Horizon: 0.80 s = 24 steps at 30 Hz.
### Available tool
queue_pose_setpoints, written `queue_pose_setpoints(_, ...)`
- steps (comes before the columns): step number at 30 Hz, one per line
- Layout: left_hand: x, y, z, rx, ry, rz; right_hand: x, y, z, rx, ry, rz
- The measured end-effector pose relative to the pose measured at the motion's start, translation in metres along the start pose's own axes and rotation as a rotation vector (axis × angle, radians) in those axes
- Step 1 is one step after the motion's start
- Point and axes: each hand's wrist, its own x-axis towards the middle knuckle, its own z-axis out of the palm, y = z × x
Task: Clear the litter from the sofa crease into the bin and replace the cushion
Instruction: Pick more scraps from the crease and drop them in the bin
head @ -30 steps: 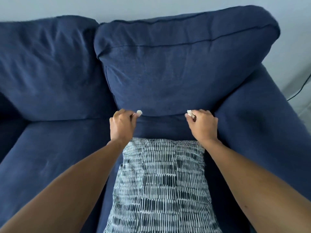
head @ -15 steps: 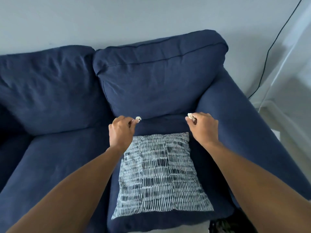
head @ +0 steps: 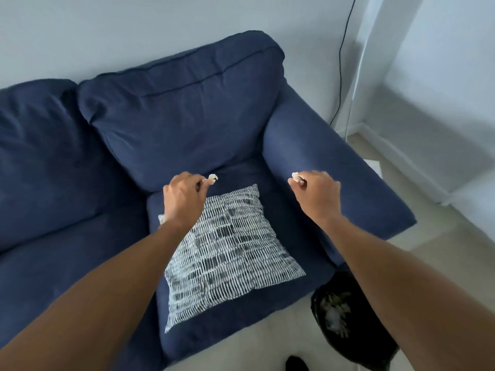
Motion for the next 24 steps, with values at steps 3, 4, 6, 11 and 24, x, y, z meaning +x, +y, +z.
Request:
queue_pose_setpoints(3, -0.002, 0.023, 0.015, -0.003, -0.036, 0.05, -0.011, 0.021, -0.015, -0.043, 0.029, 0.058)
queue_pose_setpoints(4, -0.003, 0.031, 0.021, -0.008, -0.05, 0.064, -0.015, 0.03, -0.02, -0.055, 0.034, 0.075)
queue_pose_setpoints(6, -0.004, 0.048, 0.033, -0.022, -0.076, 0.091, -0.024, 0.047, -0.031, -0.078, 0.036, 0.106)
queue_pose_setpoints(11, -0.02, 0.104, 0.075, -0.039, -0.183, 0.153, -0.052, 0.1, -0.062, -0.133, 0.064, 0.202)
queue_pose_setpoints(24, -0.092, 0.225, 0.159, -0.127, -0.407, 0.316, -0.143, 0.222, -0.129, -0.263, 0.097, 0.415)
